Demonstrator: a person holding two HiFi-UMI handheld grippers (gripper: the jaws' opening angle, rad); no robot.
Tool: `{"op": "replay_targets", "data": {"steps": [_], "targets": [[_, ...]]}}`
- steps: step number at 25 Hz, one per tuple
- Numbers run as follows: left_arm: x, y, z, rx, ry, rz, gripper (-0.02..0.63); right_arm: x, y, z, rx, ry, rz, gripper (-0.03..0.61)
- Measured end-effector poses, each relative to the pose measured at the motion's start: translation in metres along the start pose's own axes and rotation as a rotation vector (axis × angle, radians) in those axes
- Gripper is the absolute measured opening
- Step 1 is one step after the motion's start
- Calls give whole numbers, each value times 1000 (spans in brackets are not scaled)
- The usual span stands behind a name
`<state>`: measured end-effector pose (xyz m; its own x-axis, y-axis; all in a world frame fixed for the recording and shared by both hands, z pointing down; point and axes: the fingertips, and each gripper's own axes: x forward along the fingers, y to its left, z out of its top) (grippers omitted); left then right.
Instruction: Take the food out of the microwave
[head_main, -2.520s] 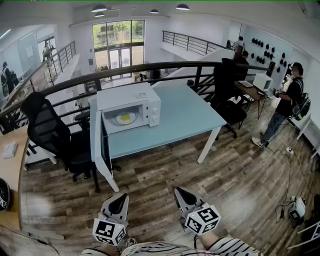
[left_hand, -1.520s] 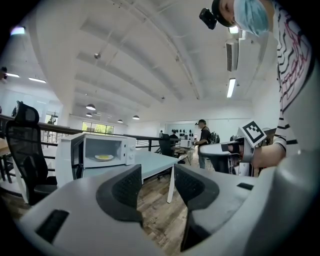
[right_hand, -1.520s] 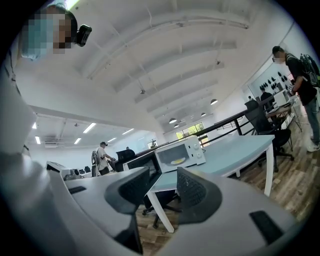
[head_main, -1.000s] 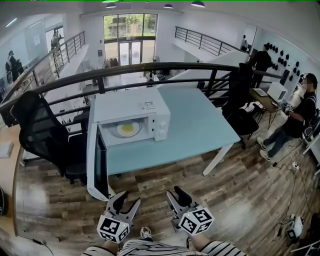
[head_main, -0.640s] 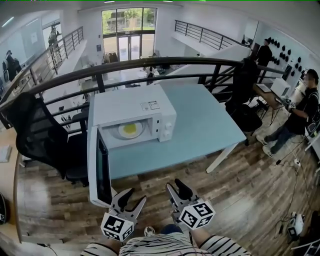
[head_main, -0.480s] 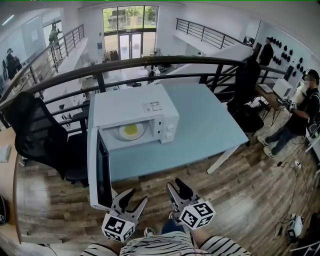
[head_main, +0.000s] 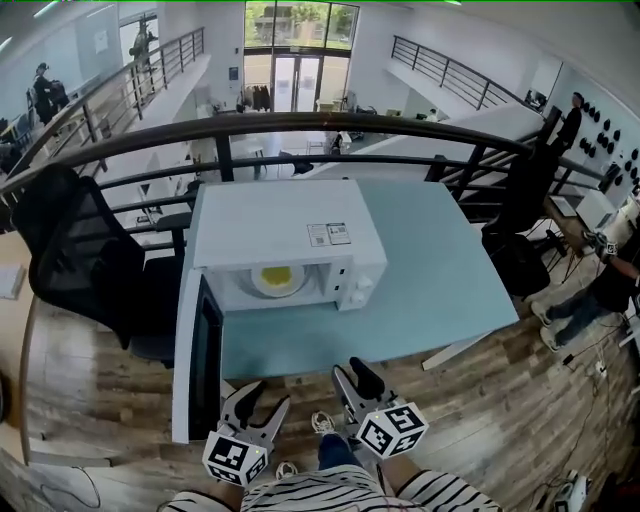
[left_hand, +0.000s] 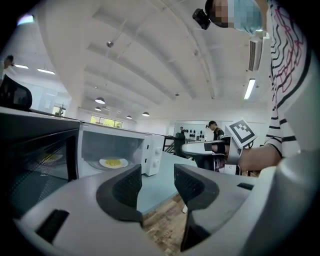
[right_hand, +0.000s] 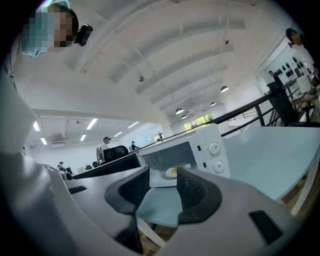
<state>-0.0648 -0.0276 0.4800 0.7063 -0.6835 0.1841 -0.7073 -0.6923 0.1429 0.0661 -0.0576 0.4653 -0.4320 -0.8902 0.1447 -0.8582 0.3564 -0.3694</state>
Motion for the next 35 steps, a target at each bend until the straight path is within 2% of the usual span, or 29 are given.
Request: {"op": "replay_targets", "data": {"steps": [7, 17, 23, 35], "targets": [[42, 44, 2, -26, -13, 102, 183, 63, -26, 8, -13, 40, 58, 164], [78, 112, 6, -45, -26, 268, 183, 127, -54, 4, -16, 78, 85, 164], [101, 136, -2, -63, -6, 306, 183, 155, -72, -3, -3, 74, 48, 164], [143, 183, -19, -88, 21, 357, 183, 213, -91, -29, -23, 110, 34, 164]]}}
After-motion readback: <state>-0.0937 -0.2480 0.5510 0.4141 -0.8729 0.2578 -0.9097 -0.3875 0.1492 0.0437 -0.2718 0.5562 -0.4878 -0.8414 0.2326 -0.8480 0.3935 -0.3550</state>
